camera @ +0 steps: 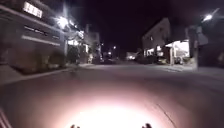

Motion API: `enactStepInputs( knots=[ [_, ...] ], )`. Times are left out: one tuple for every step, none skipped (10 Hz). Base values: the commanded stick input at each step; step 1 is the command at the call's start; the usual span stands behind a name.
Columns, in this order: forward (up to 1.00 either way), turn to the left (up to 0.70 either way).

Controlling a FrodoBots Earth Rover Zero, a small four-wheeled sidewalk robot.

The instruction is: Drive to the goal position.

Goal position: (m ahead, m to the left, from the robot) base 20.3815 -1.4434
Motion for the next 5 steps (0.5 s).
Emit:
enactStepInputs(
  knots=[
    [0.85, -0.11],
    [0.85, 0.0],
    [0.85, 0.0],
    [0.85, 0.0],
    [0.85, 0.0]
  ],
)
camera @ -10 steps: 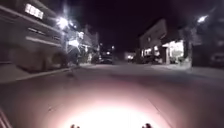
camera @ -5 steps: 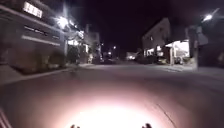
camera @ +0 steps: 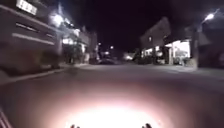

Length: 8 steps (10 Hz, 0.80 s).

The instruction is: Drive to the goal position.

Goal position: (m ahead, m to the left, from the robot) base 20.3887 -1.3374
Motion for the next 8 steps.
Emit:
enactStepInputs(
  knots=[
    [0.85, 0.0],
    [0.85, 0.0],
    [0.85, 0.0],
    [0.85, 0.0],
    [0.85, 0.0],
    [0.85, 0.0],
    [0.85, 0.0],
    [0.85, 0.0]
  ],
)
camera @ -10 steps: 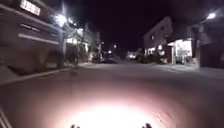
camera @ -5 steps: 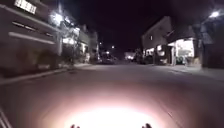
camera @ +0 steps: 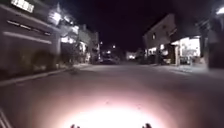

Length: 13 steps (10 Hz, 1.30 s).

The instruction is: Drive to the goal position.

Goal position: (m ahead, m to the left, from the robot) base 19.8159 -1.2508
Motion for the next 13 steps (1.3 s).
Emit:
enactStepInputs(
  knots=[
    [0.85, -0.1],
    [0.85, -0.34],
    [0.85, -0.34],
    [0.85, -0.01],
    [0.85, 0.0],
    [0.85, 0.0],
    [0.85, 0.0],
    [0.85, 0.0],
    [0.85, 0.0],
    [0.85, 0.0],
    [0.85, 0.0],
    [0.85, 0.0],
    [0.85, 0.0]
  ],
)
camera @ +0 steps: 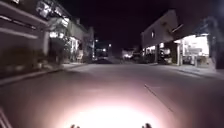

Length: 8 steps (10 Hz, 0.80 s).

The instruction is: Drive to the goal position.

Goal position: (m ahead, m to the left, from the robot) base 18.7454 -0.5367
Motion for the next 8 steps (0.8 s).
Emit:
enactStepInputs(
  knots=[
    [0.85, 0.0],
    [0.85, 0.0],
    [0.85, 0.0],
    [0.85, 0.0],
    [0.85, 0.0],
    [0.85, 0.0],
    [0.85, 0.0],
    [0.85, -0.33]
  ],
)
